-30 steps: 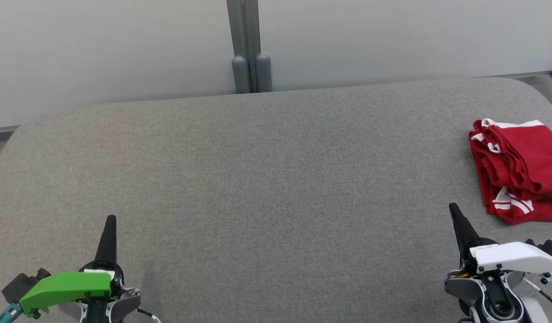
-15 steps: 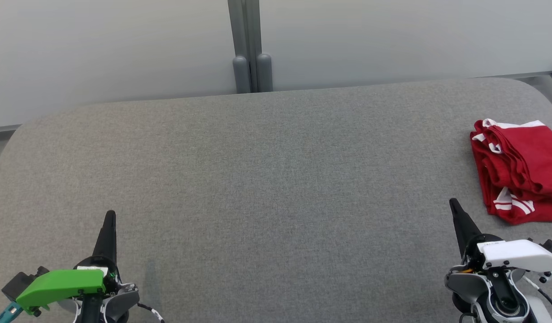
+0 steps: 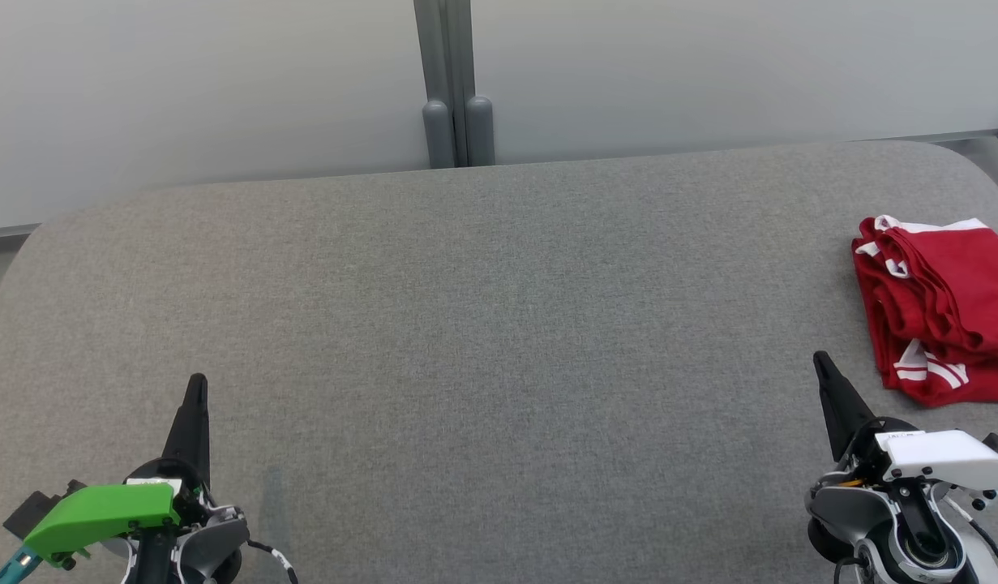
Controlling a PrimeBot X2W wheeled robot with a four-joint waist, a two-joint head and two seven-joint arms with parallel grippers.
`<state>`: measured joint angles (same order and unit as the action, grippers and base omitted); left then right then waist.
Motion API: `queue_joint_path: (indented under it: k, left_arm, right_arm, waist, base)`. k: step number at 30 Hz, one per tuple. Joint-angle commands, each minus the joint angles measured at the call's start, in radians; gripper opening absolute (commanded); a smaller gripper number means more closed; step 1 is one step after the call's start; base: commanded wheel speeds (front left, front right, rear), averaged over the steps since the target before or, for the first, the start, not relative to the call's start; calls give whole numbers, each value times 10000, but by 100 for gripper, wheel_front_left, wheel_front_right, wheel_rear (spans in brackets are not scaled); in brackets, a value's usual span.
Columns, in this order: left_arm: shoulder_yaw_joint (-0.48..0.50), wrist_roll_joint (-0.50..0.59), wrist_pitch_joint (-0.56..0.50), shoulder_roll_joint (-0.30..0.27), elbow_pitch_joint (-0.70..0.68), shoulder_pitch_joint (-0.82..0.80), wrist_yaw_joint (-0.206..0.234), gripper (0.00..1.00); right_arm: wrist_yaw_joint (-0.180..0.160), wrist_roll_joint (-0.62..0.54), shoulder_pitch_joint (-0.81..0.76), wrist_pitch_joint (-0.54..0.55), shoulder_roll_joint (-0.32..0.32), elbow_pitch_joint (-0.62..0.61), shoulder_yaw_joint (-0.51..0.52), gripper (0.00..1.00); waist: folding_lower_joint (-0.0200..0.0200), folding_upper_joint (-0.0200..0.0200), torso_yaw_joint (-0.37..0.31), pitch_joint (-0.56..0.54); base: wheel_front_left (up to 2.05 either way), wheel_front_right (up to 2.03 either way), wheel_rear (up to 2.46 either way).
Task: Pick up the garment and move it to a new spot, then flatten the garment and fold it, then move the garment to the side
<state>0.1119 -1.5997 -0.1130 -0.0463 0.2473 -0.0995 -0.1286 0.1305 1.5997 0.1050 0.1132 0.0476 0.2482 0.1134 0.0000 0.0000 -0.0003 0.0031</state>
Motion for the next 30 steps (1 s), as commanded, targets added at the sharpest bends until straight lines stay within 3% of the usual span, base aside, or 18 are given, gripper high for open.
queue_joint_path:
  k: [1,30]
  left_arm:
    - [45,-181,-51,-73,-39,-173,-39,0]
    - [38,-137,-44,-71,-30,-146,-39,0]
  right_arm:
    - [4,194,63,55,48,-74,27,0]
    - [4,162,59,47,48,-69,21,0]
  waist:
    - [0,0,3,0]
    - [0,0,3,0]
  base:
    - [0,0,0]
    - [0,0,0]
